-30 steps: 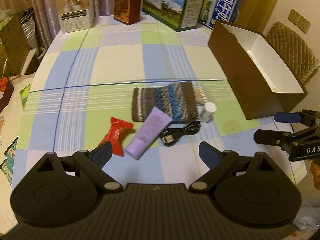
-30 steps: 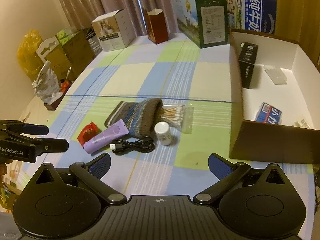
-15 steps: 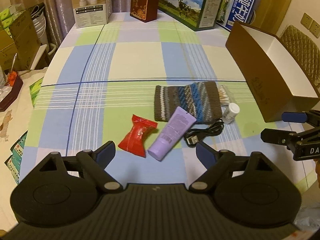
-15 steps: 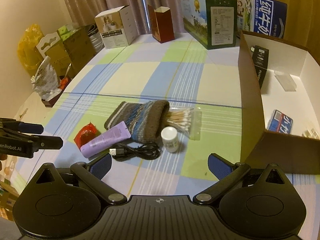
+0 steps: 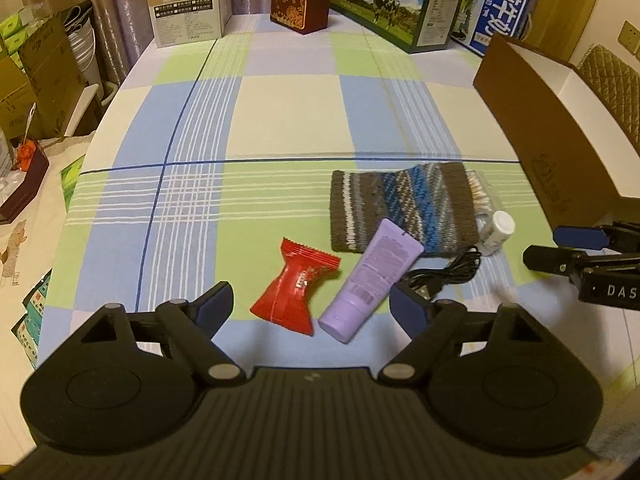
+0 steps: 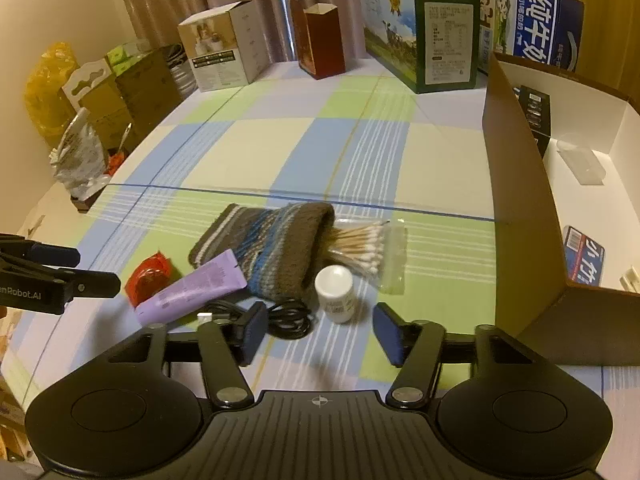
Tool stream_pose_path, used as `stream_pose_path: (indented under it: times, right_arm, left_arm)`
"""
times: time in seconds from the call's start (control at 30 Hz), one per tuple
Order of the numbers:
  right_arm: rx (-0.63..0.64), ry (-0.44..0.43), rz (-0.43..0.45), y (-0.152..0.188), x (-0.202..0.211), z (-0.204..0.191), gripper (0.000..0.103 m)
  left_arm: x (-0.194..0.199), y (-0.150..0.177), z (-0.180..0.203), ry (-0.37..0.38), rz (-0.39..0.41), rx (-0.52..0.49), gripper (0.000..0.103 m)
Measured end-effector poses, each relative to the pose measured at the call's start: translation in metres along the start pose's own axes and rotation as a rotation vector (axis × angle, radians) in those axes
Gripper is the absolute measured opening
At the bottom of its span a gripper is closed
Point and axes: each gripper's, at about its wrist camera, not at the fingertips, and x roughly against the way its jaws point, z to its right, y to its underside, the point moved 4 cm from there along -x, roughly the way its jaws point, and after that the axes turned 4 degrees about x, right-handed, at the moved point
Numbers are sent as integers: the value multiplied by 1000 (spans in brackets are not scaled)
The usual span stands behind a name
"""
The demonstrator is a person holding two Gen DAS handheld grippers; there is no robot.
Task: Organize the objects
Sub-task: 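Move the left tool toward the red candy packet while the right tool approaches the white pill bottle, then close the right tool on the white pill bottle while the left tool closes on the red candy packet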
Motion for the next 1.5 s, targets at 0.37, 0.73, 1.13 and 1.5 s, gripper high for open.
stream_pose_path:
  times: [0.37,0.73,1.13,1.5]
  right_arm:
    - [9,16,-24,-8,-33,6,40]
    - [7,35,-22,-11,-50,11,24]
    - [-77,59,22,-10,-24,24,24]
    - [-106,75,19,-4,-10,28,24]
  left_arm:
    - [-21,-6,-13,-19,-26,11,79]
    - [-41,-11,-19,-28,-60,-14,78]
    - [-66,-11,-18,-4,-118,-77,61]
    - [-77,-10,-15,29,-133,-78,38]
